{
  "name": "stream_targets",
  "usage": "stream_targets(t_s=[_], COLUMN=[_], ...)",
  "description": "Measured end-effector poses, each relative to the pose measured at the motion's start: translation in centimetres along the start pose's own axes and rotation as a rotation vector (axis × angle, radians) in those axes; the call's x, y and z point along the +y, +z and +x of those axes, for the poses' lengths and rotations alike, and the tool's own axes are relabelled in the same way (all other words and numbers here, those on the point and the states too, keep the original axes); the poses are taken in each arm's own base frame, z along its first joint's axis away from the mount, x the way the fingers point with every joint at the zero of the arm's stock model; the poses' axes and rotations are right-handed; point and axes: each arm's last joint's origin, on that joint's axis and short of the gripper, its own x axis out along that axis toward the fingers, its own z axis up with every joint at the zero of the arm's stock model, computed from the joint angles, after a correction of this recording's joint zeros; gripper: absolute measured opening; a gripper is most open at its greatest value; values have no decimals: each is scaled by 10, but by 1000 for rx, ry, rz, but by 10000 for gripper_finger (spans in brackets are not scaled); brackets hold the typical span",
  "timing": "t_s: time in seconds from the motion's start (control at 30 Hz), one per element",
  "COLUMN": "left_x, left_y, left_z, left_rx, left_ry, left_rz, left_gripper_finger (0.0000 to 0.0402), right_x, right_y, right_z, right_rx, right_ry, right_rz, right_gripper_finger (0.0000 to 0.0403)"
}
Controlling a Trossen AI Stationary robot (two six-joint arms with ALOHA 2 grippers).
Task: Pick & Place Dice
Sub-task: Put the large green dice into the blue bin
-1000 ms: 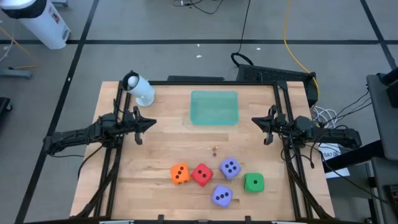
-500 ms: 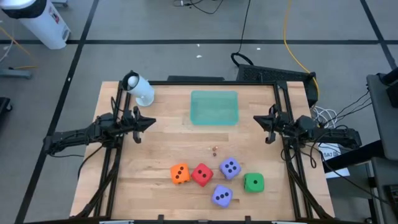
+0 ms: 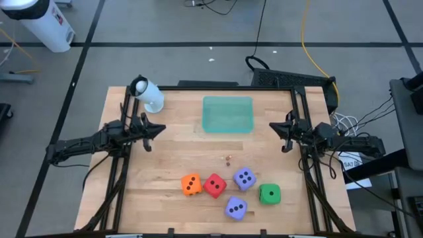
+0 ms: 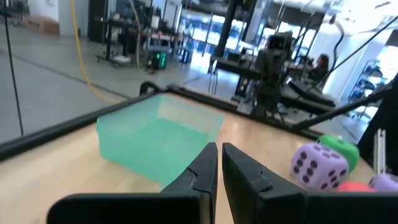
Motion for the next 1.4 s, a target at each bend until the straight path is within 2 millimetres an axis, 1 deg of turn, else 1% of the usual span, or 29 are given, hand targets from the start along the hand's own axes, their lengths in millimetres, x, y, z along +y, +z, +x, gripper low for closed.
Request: stream_targets(t_s=[0.07, 0.17, 0.3, 0.4, 0.5, 0.53, 0.63, 0.77, 0.87, 1.03, 1.1, 1.13, 1.23, 1.33, 1.4], left_x=[0, 0, 0, 0, 0, 0, 1, 3, 5, 3, 2, 0, -3, -4, -5], left_y=[0, 0, 0, 2, 3, 3, 3, 3, 3, 2, 7, 13, 31, 37, 39], left_z=[0, 0, 0, 0, 0, 0, 0, 0, -1, -1, -2, -3, -8, -11, -12], left_rx=[2, 1, 4, -20, -34, -36, -37, -50, -55, -25, -19, -32, -54, -9, -6], left_ry=[2, 8, -5, 13, 24, 31, 57, 127, 172, 131, 107, 99, 100, 111, 112], left_rz=[14, 60, 87, 91, 90, 90, 102, 93, 81, 97, 122, 132, 138, 135, 133], left_gripper_finger=[26, 6, 10, 5, 6, 9, 17, 13, 5, 10, 14, 15, 10, 4, 8], right_x=[0, 0, 0, -1, 2, 3, 9, 17, 26, 44, 51, 55, 68, 84, 94], right_y=[-1, -3, -6, -13, -19, -16, 6, 28, 55, 91, 101, 107, 116, 119, 120], right_z=[1, 2, 4, 7, 12, 15, 28, 45, 59, 80, 85, 87, 95, 105, 111], right_rx=[11, 27, 57, 132, 227, 257, 287, 421, 478, 657, 766, 819, 989, 1131, 1210], right_ry=[-1, -4, -21, -71, -74, -85, -110, -144, -145, -135, -137, -139, -120, -110, -115], right_rz=[18, 19, 56, 47, 25, 15, -13, -67, -55, -32, -50, -57, -87, -118, -132], right_gripper_finger=[0, 0, 0, 0, 0, 0, 0, 2, 13, 22, 20, 19, 18, 18, 19])
